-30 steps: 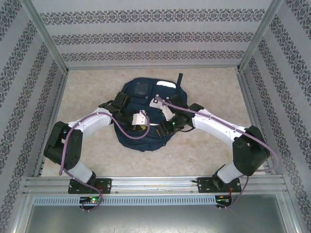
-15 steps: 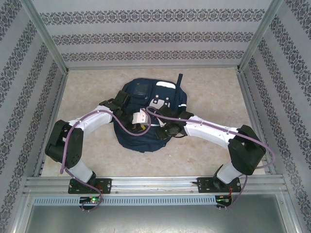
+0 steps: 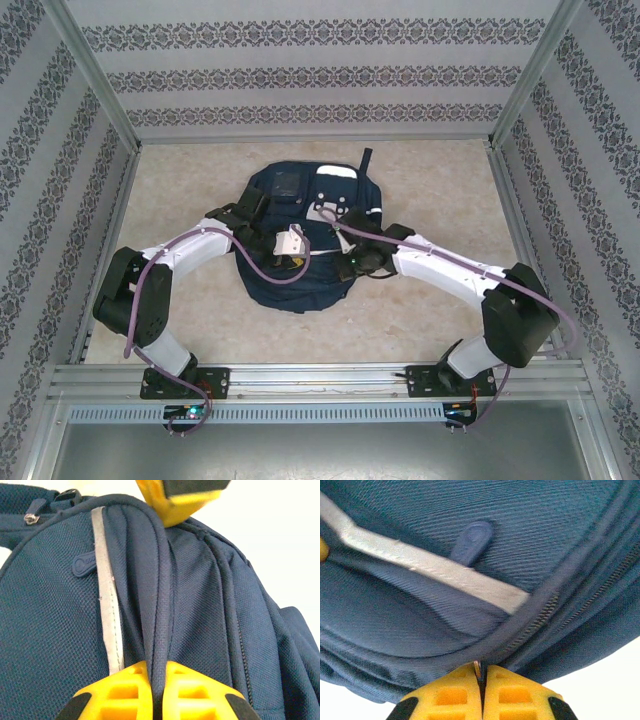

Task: Pack books, pencil case, and school supplies into a backpack

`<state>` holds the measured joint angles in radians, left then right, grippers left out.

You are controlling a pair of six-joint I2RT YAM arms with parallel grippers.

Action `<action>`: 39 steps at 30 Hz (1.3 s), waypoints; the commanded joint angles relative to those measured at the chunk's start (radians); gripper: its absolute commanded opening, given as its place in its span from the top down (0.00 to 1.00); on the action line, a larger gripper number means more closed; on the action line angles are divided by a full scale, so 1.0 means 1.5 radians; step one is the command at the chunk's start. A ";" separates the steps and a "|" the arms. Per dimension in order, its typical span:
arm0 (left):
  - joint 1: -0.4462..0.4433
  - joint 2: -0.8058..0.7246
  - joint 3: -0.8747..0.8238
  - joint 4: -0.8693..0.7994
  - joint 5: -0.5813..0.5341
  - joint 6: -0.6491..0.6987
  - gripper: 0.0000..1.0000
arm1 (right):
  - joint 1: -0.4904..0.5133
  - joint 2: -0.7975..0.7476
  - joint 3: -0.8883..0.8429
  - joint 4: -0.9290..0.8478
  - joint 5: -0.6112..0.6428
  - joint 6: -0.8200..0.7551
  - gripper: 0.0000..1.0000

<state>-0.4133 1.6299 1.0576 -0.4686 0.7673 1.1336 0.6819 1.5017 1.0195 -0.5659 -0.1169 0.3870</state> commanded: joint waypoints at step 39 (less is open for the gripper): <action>-0.017 -0.091 -0.031 -0.010 -0.053 -0.077 0.55 | 0.040 0.061 0.080 0.081 -0.336 -0.011 1.00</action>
<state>-0.4328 1.5005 1.0252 -0.5266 0.7097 1.0714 0.7158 1.5814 1.1305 -0.5064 -0.5331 0.3397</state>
